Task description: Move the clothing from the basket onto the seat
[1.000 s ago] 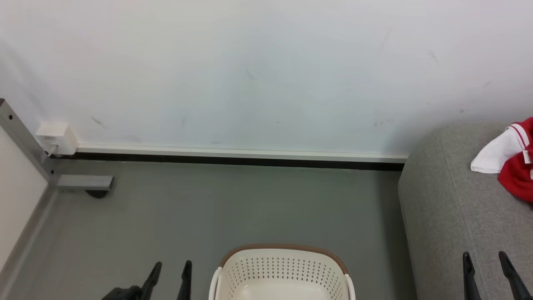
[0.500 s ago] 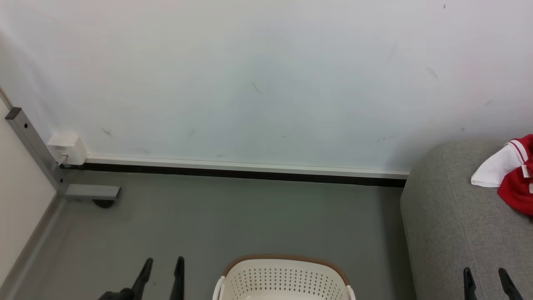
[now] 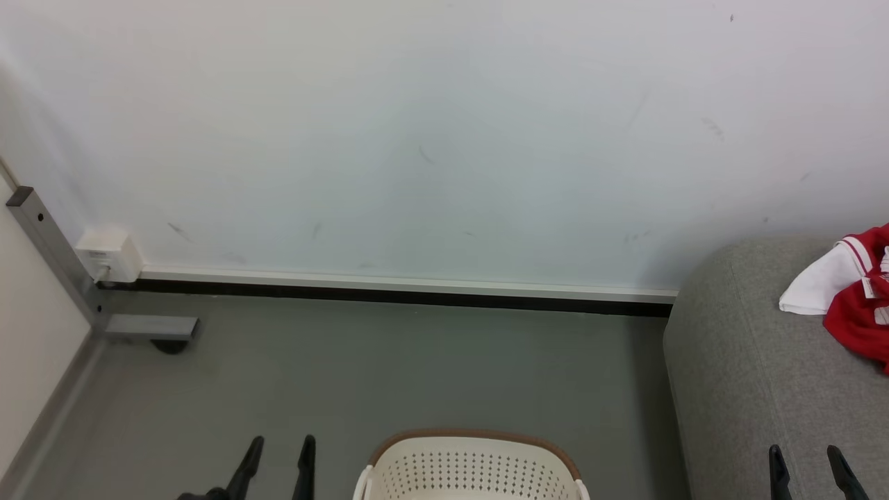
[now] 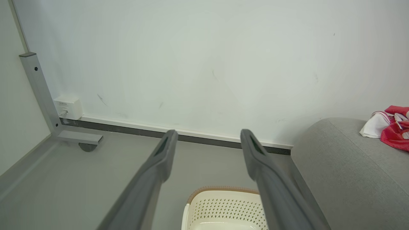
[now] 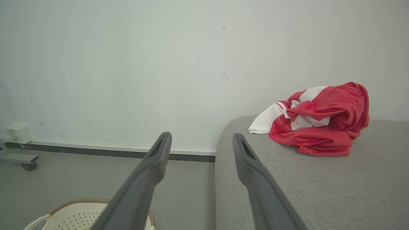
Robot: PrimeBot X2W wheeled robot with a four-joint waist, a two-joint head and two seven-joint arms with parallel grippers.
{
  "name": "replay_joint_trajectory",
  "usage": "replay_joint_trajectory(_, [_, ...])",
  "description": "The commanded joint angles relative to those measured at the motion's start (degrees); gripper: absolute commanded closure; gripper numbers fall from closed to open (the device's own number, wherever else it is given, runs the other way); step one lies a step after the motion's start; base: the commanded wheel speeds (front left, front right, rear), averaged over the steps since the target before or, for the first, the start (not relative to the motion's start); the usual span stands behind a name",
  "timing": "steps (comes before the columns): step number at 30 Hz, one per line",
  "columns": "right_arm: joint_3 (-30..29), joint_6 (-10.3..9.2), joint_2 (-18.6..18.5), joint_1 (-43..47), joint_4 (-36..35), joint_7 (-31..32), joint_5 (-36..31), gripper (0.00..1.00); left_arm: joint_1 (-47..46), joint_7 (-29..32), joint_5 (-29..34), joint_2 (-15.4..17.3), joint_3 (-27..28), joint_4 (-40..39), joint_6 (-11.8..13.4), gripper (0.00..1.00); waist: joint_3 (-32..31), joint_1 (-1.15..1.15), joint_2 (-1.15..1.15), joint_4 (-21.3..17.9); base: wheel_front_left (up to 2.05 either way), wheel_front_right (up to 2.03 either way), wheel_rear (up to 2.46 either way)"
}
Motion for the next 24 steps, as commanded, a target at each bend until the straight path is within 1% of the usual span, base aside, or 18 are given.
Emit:
replay_joint_trajectory(1, [0.08, -0.16, 0.02, 0.80, -0.22, -0.19, 0.76, 0.00, 0.73, -0.01, 0.73, -0.18, 0.24, 0.03, -0.79, 0.00, -0.07, 0.00, 0.00, 0.01, 0.00, 0.00, 0.00])
replay_joint_trajectory(2, [0.09, -0.16, 0.01, 0.84, -0.22, -0.19, 0.72, 0.00, 0.83, -0.01, 0.88, -0.28, 0.29, 0.15, -1.05, 0.00, -0.13, 0.00, 0.00, 0.01, 0.00, 0.00, 0.00])
replay_joint_trajectory(3, [0.06, 0.01, 0.02, 0.05, 0.17, 0.00, 0.11, 1.00, 0.04, 0.00, 0.10, -0.23, 0.07, 0.11, -1.06, 1.00, -0.14, 0.00, 0.00, 0.00, 0.00, 0.00, 0.00])
replay_joint_trajectory(5, [-0.03, 0.01, 0.19, -0.05, 1.16, 0.23, 0.34, 1.00, 0.17, 0.14, -0.14, -0.29, 0.02, 0.97, -1.07, 1.00, -0.14, 0.00, 0.00, -0.01, 0.00, 0.00, 0.00])
replay_joint_trajectory(24, [0.10, -0.01, 0.08, -3.81, 2.18, 5.54, 21.26, 1.00, -2.35, 5.52, -19.72, -0.59, 3.22, 0.95, -2.06, 1.00, 0.42, 0.00, 0.00, -0.91, 0.00, 0.00, 0.00])
